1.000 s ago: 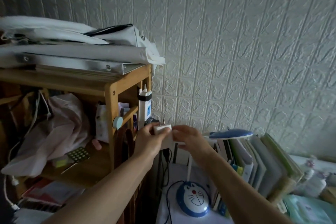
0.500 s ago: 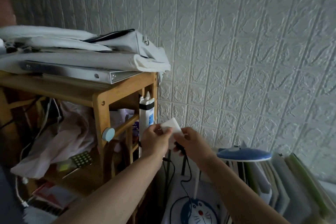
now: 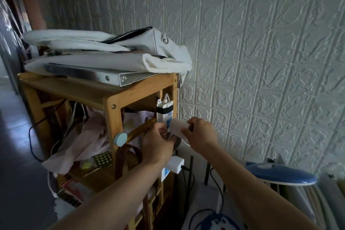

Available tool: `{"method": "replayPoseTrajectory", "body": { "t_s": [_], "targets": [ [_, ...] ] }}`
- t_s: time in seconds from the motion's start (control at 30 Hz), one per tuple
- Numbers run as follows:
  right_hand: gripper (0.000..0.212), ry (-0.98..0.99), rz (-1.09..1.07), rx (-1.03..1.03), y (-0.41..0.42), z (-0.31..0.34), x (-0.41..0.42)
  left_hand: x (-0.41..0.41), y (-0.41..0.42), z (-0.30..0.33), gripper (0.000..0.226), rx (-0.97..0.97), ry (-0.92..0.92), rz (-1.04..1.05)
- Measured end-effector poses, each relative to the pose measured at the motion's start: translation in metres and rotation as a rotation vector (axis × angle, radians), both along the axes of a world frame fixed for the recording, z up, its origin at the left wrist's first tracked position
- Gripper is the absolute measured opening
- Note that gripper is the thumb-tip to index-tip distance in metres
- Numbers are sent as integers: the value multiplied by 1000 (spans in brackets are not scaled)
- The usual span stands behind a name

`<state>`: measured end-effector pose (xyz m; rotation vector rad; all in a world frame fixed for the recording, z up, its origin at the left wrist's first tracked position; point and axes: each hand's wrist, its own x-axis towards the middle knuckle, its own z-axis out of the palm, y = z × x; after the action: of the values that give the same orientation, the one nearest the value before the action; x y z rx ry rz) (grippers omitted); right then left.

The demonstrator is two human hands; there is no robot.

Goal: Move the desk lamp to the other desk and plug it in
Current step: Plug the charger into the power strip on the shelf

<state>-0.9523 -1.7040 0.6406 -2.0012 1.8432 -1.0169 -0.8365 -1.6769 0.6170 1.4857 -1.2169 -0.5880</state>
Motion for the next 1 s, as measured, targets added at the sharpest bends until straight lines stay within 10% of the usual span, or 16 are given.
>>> {"method": "replayPoseTrajectory", "body": {
  "t_s": [1.0],
  "targets": [
    [25, 56, 113, 10, -12, 6, -8, -14, -6, -2, 52, -209, -420, 47]
  ]
}}
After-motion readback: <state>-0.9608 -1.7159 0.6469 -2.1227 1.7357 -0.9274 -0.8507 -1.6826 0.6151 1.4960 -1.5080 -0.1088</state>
